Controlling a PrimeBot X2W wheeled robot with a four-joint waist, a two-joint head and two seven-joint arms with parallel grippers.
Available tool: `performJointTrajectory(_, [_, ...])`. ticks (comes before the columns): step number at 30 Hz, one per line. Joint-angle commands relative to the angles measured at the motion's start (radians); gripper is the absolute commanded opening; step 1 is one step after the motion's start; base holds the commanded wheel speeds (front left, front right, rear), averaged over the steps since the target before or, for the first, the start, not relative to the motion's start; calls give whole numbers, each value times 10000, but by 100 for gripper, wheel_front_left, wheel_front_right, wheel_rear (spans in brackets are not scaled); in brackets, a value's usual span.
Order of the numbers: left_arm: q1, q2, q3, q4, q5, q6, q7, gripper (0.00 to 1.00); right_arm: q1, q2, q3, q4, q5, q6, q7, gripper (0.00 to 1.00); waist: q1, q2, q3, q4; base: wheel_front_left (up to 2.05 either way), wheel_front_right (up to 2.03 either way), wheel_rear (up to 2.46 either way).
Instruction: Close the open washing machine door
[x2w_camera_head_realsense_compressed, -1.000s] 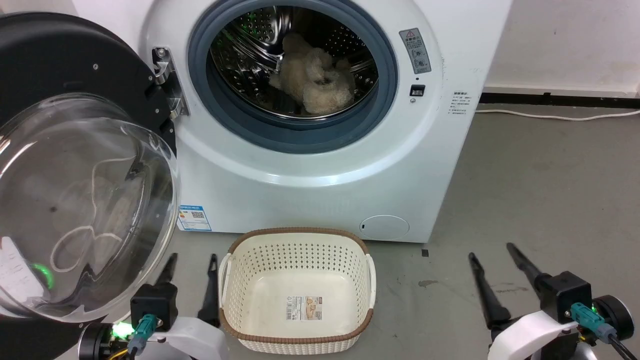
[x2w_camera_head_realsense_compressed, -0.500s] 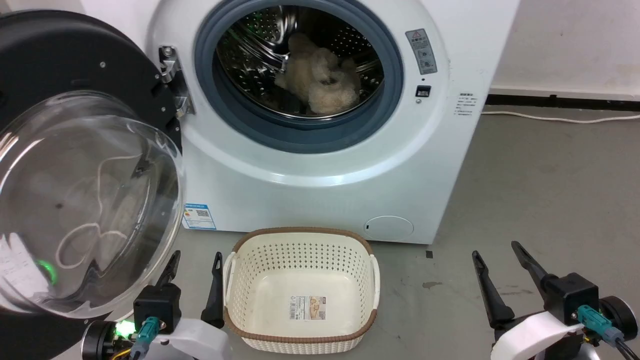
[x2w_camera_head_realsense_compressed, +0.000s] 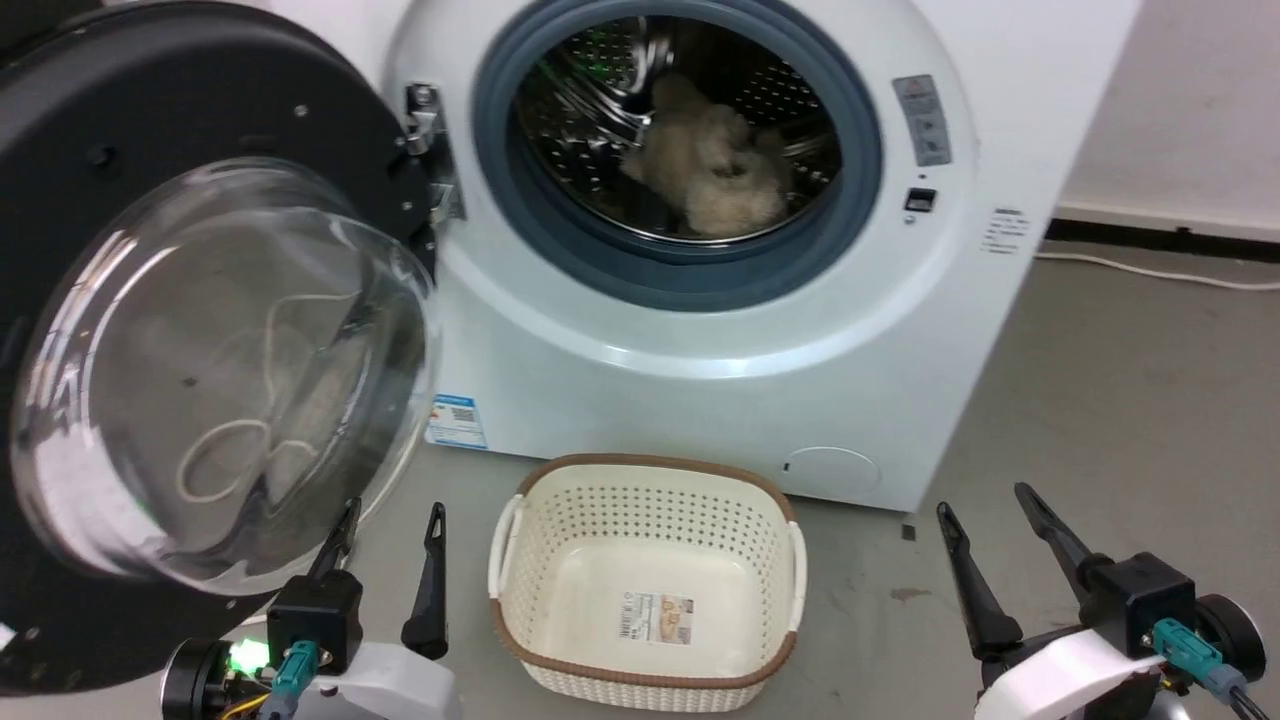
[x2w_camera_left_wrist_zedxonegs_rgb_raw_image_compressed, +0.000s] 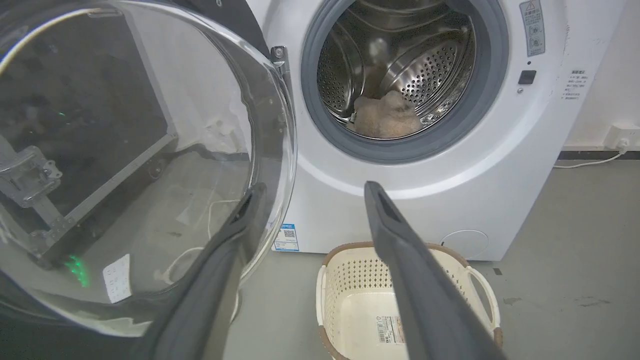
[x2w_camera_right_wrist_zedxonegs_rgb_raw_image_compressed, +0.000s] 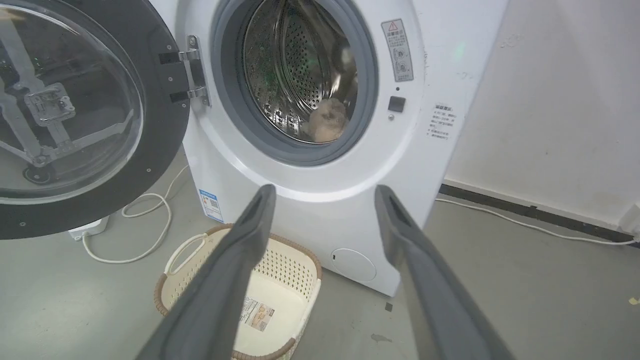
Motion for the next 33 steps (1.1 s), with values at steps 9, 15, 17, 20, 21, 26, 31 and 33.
performJointTrajectory(9, [192, 148, -65, -61, -28, 44, -255, 100, 178, 15, 329, 104, 106, 3, -268, 100, 0, 0, -79, 661, 0, 0, 0])
performJointTrajectory(15, [306, 145, -84, -230, -33, 166, -381, 100, 78, -32, 672, 266, 110, 3, -393, 100, 0, 0, -24, 956, 0, 0, 0])
performJointTrajectory(17, [338, 139, -101, -283, -32, 204, -422, 100, 15, -74, 759, 307, 156, 3, -434, 100, 0, 0, 14, 1064, 0, 0, 0])
performJointTrajectory(20, [401, 150, -98, -373, -33, 266, -485, 100, -109, -140, 934, 389, 231, 3, -497, 100, 0, 0, 49, 1215, 0, 0, 0])
performJointTrajectory(21, [431, 162, -94, -399, -29, 286, -505, 100, -150, -152, 990, 414, 258, 3, -518, 100, 0, 0, 59, 1264, 0, 0, 0])
performJointTrajectory(26, [579, 194, -34, -544, -49, 414, -610, 100, -325, -225, 1261, 521, 361, 4, -622, 100, 0, 0, 106, 1502, 0, 0, 0])
performJointTrajectory(31, [693, 242, -7, -647, -53, 496, -715, 100, -449, -284, 1498, 643, 464, 4, -728, 100, 0, 0, 130, 1725, 0, 0, 0])
performJointTrajectory(33, [719, 277, 3, -669, -57, 512, -757, 100, -487, -306, 1618, 705, 532, 4, -769, 100, 0, 0, 127, 1806, 0, 0, 0])
